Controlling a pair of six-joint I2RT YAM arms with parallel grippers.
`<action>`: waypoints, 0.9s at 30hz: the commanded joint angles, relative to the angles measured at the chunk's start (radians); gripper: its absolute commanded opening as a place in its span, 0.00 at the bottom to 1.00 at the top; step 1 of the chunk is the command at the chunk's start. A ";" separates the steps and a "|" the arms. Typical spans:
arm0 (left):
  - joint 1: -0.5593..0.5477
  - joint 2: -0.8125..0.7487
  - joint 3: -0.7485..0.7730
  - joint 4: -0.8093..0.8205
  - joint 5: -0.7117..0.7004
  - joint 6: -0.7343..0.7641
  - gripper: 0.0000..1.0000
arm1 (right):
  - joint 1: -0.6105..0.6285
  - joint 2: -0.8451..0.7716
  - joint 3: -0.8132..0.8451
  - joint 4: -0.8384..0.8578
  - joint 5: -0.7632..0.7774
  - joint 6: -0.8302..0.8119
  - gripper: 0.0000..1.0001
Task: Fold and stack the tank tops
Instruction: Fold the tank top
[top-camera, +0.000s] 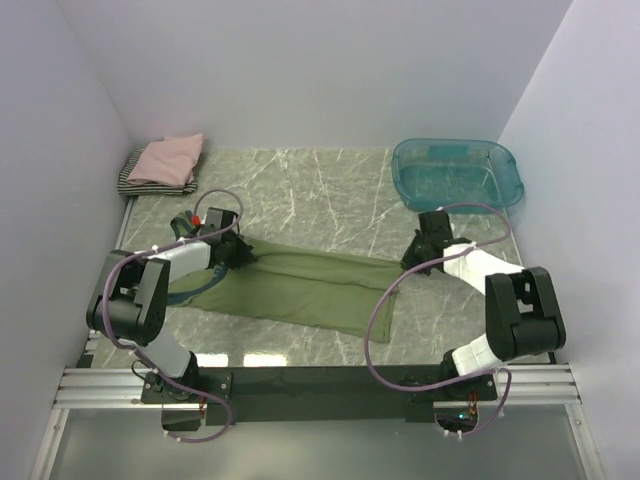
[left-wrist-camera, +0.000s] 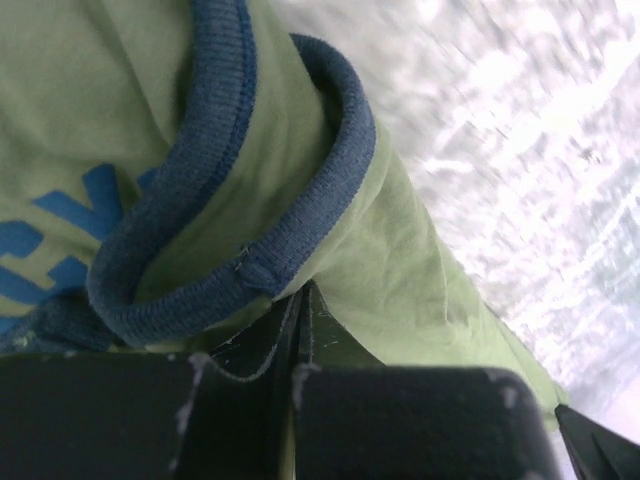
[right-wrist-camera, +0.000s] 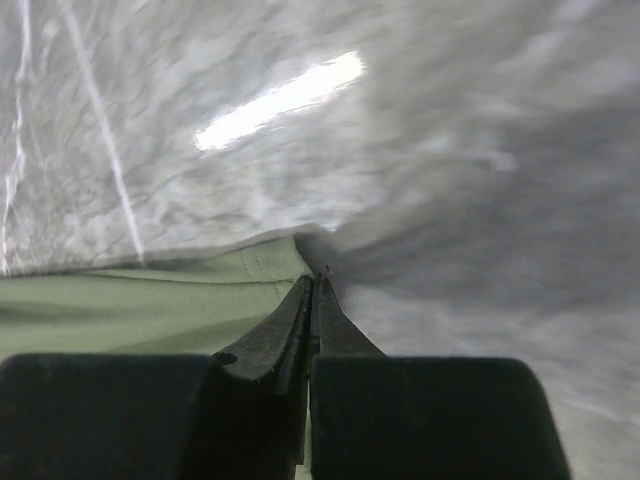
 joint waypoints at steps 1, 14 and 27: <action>-0.045 0.069 0.003 -0.016 -0.017 0.010 0.04 | -0.070 -0.070 -0.025 -0.036 0.073 -0.010 0.00; -0.257 0.326 0.325 -0.019 0.079 0.056 0.10 | -0.202 -0.213 -0.088 -0.064 0.022 -0.016 0.37; -0.199 0.435 0.581 -0.191 0.070 0.136 0.19 | 0.006 -0.304 0.023 -0.205 0.191 -0.036 0.57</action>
